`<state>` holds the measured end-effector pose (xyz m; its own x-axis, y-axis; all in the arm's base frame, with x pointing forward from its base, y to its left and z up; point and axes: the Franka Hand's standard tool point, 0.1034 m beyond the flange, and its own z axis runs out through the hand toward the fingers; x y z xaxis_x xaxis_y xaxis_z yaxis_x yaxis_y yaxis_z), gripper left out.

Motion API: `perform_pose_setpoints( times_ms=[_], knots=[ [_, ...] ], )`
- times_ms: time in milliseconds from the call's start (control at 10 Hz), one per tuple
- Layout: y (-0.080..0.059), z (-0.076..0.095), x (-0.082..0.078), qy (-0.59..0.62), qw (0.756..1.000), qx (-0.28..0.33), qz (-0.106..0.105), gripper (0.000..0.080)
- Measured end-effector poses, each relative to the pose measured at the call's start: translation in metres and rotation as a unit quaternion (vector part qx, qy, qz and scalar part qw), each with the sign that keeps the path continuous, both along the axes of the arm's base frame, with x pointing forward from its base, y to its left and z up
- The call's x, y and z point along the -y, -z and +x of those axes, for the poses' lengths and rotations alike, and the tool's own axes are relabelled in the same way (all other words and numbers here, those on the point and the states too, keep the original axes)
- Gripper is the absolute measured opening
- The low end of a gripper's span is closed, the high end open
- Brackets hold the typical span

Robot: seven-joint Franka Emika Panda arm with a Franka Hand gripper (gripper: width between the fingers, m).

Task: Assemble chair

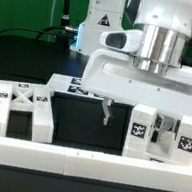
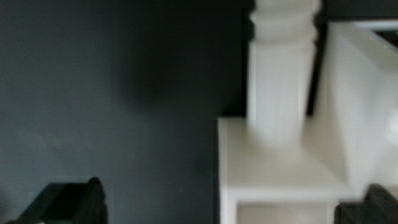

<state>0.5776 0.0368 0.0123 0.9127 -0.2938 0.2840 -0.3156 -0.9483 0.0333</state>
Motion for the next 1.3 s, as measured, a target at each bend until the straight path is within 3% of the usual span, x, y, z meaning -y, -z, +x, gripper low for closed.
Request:
perform_pose_setpoints(
  times_ms=[500, 700, 1100, 1300],
  knots=[
    [0.006, -0.002, 0.000, -0.006, 1.000, 0.000, -0.003, 0.0646],
    [0.005, -0.001, 0.000, -0.006, 1.000, 0.000, -0.003, 0.0317],
    [0.000, 0.002, 0.000, -0.008, 1.000, 0.006, -0.003, 0.0317],
    [-0.013, 0.005, 0.006, -0.020, 1.000, 0.003, -0.005, 0.0317]
  ],
)
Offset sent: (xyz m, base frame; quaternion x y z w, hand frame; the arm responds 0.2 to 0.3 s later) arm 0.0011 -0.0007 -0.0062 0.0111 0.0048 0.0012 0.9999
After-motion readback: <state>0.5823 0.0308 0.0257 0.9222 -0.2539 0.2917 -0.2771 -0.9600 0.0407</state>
